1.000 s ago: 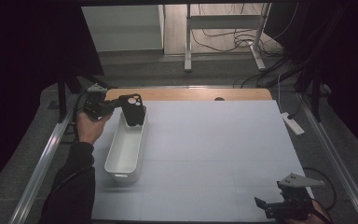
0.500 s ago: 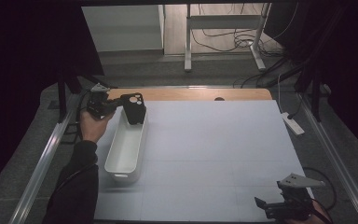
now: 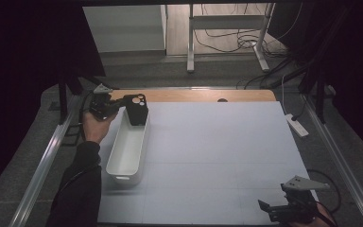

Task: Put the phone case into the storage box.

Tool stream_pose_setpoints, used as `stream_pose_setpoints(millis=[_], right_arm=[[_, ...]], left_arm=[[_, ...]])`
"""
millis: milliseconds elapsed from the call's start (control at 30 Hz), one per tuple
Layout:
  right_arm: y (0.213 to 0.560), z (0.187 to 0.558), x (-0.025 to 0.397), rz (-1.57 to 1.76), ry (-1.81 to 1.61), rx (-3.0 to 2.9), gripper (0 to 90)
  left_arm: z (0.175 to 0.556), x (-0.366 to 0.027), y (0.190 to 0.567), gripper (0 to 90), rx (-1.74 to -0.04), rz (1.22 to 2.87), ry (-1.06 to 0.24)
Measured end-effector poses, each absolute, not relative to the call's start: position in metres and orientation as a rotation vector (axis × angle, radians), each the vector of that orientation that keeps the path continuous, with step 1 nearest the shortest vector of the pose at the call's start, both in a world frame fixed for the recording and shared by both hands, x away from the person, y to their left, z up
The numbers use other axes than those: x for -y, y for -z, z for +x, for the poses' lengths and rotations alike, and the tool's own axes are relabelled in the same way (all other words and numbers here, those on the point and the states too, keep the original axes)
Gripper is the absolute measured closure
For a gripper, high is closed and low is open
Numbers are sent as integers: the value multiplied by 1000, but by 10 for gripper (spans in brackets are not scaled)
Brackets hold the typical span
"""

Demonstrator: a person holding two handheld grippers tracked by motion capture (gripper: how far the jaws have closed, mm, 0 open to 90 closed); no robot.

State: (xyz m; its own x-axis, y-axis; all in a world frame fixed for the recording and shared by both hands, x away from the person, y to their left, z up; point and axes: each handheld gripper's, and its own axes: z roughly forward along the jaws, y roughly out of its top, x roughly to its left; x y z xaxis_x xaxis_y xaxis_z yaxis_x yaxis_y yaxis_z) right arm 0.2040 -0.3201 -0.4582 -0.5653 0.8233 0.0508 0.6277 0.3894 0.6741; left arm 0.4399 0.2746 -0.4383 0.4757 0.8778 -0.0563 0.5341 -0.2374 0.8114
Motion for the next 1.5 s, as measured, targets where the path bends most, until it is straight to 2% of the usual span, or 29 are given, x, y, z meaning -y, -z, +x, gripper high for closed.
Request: stream_pose_setpoints(millis=[500, 1500], right_arm=[[458, 204, 320, 1265, -952, -2363, 9], [458, 204, 320, 1261, -952, -2365, 9]], left_arm=[[444, -275, 448, 790, -1199, 1882, -493], [430, -276, 447, 538, -1194, 1858, -463]])
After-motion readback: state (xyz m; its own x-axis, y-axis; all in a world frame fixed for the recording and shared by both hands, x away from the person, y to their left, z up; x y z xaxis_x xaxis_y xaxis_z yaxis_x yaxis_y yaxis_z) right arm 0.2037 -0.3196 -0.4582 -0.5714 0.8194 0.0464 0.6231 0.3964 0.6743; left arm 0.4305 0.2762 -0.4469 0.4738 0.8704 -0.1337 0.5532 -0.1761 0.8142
